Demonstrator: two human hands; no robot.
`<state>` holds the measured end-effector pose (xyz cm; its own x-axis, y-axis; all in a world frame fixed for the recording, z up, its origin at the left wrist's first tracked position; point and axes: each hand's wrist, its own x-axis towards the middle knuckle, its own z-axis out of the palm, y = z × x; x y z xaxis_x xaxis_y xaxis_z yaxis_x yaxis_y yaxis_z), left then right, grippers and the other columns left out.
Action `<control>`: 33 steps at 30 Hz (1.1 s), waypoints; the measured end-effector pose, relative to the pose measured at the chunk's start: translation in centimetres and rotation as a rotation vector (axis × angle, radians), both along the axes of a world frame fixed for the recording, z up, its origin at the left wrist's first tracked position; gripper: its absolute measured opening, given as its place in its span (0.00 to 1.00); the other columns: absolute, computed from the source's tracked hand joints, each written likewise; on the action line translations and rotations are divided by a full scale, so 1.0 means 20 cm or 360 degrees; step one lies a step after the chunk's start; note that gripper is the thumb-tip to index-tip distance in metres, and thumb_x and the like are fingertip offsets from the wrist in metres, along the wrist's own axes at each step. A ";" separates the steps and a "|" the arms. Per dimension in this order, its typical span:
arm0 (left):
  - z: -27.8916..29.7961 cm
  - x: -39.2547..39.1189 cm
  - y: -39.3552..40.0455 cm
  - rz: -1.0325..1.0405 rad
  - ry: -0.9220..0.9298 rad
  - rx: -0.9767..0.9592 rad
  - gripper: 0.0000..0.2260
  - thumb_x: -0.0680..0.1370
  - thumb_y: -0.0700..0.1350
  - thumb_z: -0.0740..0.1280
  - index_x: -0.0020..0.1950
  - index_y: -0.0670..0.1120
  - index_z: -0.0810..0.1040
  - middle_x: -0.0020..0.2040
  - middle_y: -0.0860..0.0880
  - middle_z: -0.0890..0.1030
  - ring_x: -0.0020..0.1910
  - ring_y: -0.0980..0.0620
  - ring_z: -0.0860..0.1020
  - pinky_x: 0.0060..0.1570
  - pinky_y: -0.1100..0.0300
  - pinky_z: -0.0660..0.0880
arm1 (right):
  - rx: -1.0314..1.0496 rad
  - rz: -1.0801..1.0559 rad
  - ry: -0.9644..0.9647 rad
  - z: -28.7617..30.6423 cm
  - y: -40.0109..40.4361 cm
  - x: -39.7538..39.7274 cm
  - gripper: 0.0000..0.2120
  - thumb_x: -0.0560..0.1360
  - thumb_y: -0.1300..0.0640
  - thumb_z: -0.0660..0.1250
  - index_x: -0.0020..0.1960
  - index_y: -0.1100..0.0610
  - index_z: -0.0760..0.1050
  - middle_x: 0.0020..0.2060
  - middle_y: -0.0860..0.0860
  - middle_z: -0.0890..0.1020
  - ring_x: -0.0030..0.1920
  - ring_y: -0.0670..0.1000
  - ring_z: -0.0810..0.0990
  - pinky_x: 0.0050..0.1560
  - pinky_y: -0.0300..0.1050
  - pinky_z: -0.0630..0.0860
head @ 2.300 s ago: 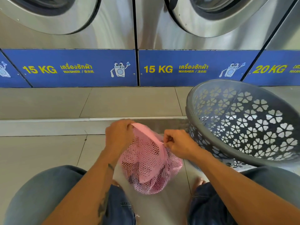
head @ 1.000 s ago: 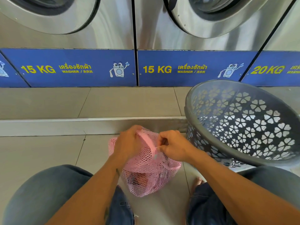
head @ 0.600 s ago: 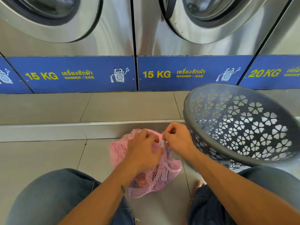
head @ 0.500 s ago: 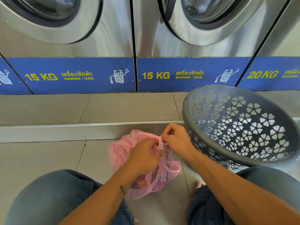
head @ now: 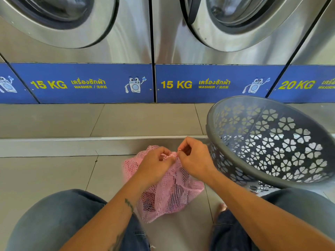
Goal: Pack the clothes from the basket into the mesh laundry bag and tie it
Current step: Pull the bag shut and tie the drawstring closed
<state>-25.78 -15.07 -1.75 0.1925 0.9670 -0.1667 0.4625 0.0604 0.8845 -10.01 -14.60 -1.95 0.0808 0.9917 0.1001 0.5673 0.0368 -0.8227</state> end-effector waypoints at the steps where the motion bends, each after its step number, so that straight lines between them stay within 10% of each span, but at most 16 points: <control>1: 0.00 0.00 0.00 0.0010 -0.0016 -0.0021 0.07 0.78 0.56 0.67 0.50 0.54 0.81 0.47 0.51 0.85 0.45 0.48 0.83 0.50 0.48 0.81 | 0.0008 -0.0008 0.0002 0.00 0.00 0.00 0.09 0.71 0.64 0.71 0.38 0.52 0.76 0.32 0.46 0.81 0.31 0.42 0.77 0.32 0.36 0.76; 10: 0.02 0.02 0.04 0.0341 -0.0285 -0.0245 0.06 0.78 0.45 0.68 0.45 0.46 0.84 0.37 0.51 0.83 0.35 0.52 0.79 0.36 0.58 0.72 | -0.0248 0.0075 0.0411 0.02 0.03 0.01 0.12 0.68 0.67 0.76 0.33 0.52 0.79 0.34 0.55 0.86 0.39 0.60 0.86 0.43 0.62 0.84; 19: 0.01 0.02 0.03 0.0334 -0.0306 -0.0265 0.08 0.80 0.45 0.66 0.45 0.47 0.84 0.41 0.49 0.83 0.40 0.51 0.80 0.40 0.56 0.74 | -0.0256 0.0262 0.0367 0.03 0.01 0.02 0.09 0.69 0.67 0.76 0.36 0.55 0.82 0.34 0.53 0.85 0.37 0.56 0.85 0.45 0.60 0.84; 24: 0.03 0.01 0.03 0.0155 -0.0687 -0.0442 0.05 0.79 0.40 0.68 0.50 0.46 0.84 0.46 0.42 0.86 0.45 0.45 0.82 0.48 0.48 0.78 | 0.0020 0.0198 0.0105 0.02 0.01 0.01 0.11 0.70 0.65 0.72 0.37 0.50 0.77 0.30 0.47 0.81 0.31 0.42 0.77 0.35 0.41 0.78; 33: 0.02 -0.03 0.05 0.0122 -0.0781 -0.0543 0.17 0.76 0.27 0.64 0.57 0.44 0.83 0.53 0.38 0.84 0.56 0.33 0.81 0.61 0.37 0.75 | -0.0241 0.0315 0.0446 0.04 0.02 0.07 0.13 0.72 0.64 0.64 0.46 0.53 0.86 0.42 0.56 0.87 0.42 0.58 0.86 0.46 0.53 0.84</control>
